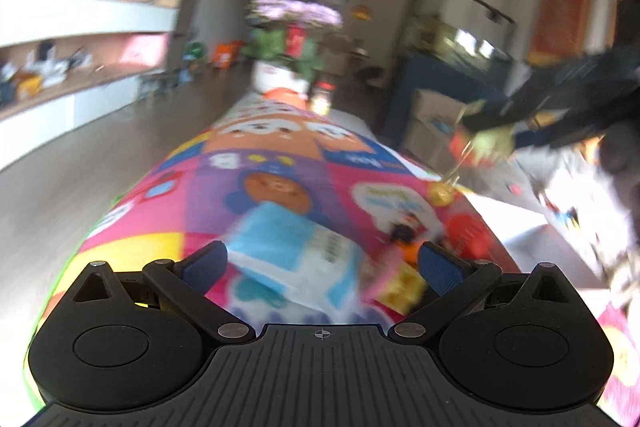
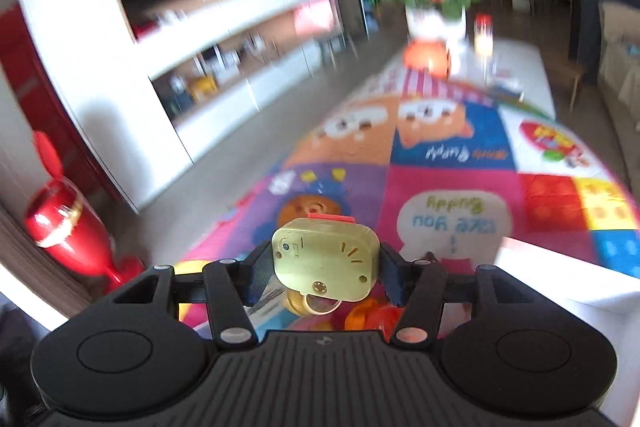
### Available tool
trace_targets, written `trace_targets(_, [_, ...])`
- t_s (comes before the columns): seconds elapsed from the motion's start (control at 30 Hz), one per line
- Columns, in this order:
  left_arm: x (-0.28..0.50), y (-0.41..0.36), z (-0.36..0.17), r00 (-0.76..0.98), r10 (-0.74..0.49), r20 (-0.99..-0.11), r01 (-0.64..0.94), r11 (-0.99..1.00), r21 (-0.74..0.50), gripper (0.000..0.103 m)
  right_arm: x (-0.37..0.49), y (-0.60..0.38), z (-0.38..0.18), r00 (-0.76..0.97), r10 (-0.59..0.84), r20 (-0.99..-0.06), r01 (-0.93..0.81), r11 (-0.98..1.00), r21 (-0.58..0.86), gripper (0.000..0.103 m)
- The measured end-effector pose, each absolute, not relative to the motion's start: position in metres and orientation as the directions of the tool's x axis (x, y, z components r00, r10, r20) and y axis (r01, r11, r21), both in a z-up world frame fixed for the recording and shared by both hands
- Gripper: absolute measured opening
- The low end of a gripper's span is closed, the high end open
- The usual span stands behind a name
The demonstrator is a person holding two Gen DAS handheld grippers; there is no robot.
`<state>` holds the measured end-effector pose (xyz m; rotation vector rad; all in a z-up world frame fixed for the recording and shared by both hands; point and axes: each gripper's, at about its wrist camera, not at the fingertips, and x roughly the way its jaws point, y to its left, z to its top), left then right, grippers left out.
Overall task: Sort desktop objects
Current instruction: 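Lift the yellow toy with the right tool while the left tool grasps the black plush cat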
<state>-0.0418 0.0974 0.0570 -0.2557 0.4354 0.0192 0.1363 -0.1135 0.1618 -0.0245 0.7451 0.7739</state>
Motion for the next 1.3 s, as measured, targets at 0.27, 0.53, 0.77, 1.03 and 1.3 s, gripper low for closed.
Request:
trace_targets(0.27, [-0.024, 0.021, 0.05, 0.849, 0.059, -0.524, -0.05, 0.998, 0.032, 0.103, 0.053, -0.22, 0.137, 0.556, 0.562, -0.612, -0.556, 0.799, 0.228, 0.056])
trace_targets(0.53, [-0.014, -0.024, 0.04, 0.838, 0.039, -0.545, 0.046, 0.989, 0.141, 0.103, 0.037, -0.261, 0.056, 0.59, 0.47, -0.657, -0.413, 0.874, 0.254, 0.076])
trace_targets(0.77, [0.004, -0.039, 0.041, 0.846, 0.001, -0.533, 0.086, 0.987, 0.138, 0.103, 0.012, -0.268, 0.029, 0.682, 0.41, -0.606, -0.37, 0.908, 0.198, 0.1])
trace_targets(1.03, [0.009, -0.047, 0.041, 0.858, -0.073, -0.508, 0.155, 0.981, 0.121, 0.087, 0.023, -0.269, 0.012, 0.687, 0.388, -0.615, -0.299, 0.922, 0.247, 0.103])
trace_targets(1.3, [0.002, -0.046, 0.041, 0.837, -0.141, -0.529, 0.226, 0.969, 0.1, 0.064, 0.026, -0.268, 0.01, 0.684, 0.388, -0.617, -0.283, 0.922, 0.266, 0.103])
